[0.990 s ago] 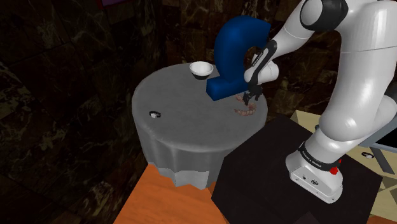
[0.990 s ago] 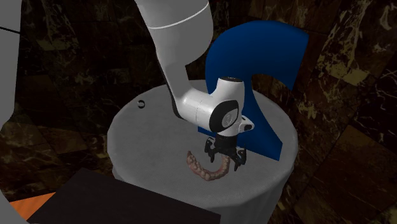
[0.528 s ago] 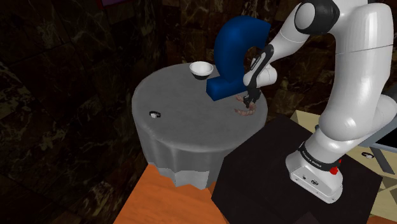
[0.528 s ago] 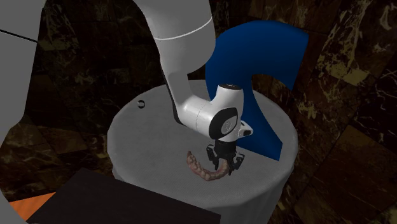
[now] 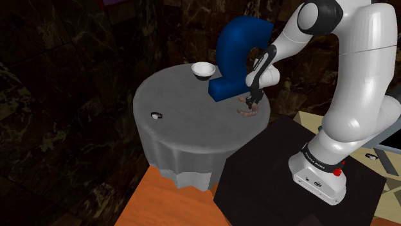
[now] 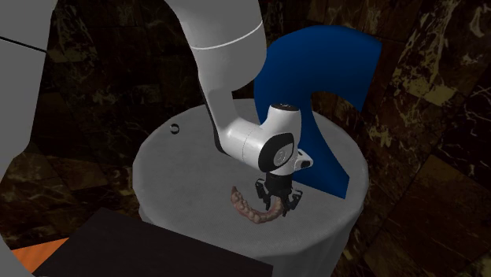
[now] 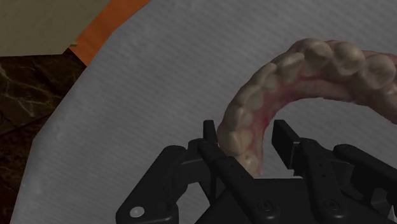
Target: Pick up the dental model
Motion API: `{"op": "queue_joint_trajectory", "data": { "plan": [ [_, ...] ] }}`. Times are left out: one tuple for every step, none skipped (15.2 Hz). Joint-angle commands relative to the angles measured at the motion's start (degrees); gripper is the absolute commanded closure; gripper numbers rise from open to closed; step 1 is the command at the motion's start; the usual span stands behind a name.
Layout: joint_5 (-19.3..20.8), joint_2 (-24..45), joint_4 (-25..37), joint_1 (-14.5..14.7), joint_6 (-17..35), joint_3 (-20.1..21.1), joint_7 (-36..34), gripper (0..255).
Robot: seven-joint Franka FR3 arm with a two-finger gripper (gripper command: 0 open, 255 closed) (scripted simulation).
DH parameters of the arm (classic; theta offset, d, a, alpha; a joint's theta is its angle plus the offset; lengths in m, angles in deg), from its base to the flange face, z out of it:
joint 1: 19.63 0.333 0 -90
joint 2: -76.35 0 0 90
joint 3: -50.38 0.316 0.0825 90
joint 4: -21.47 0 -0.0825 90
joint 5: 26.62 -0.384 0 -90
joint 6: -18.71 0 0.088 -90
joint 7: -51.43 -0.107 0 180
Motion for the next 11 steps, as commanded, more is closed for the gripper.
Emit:
{"op": "queue_joint_trajectory", "data": {
  "plan": [
    [0.1,-0.8,-0.3,0.1,-0.5,-0.2,0.0,255],
    [0.3,-1.6,-0.5,0.3,-1.1,-0.3,-0.1,255],
    [0.4,-2.4,-0.8,0.4,-1.6,-0.5,-0.1,255],
    [0.5,-3.2,-1.1,0.5,-2.2,-0.7,-0.2,255],
    [0.7,-4.0,-1.3,0.7,-2.8,-0.8,-0.2,255],
    [0.8,-4.9,-1.5,0.8,-3.4,-1.0,-0.3,255],
    [1.0,-5.7,-1.7,0.9,-4.0,-1.2,-0.4,255],
    [1.1,-6.5,-2.0,1.1,-4.6,-1.3,-0.4,255],
    [1.3,-7.3,-2.1,1.2,-5.2,-1.5,-0.5,255],
    [1.5,-8.1,-2.3,1.3,-5.8,-1.6,-0.6,255],
    [1.6,-8.9,-2.5,1.4,-6.4,-1.8,-0.6,255]
  ]
}}
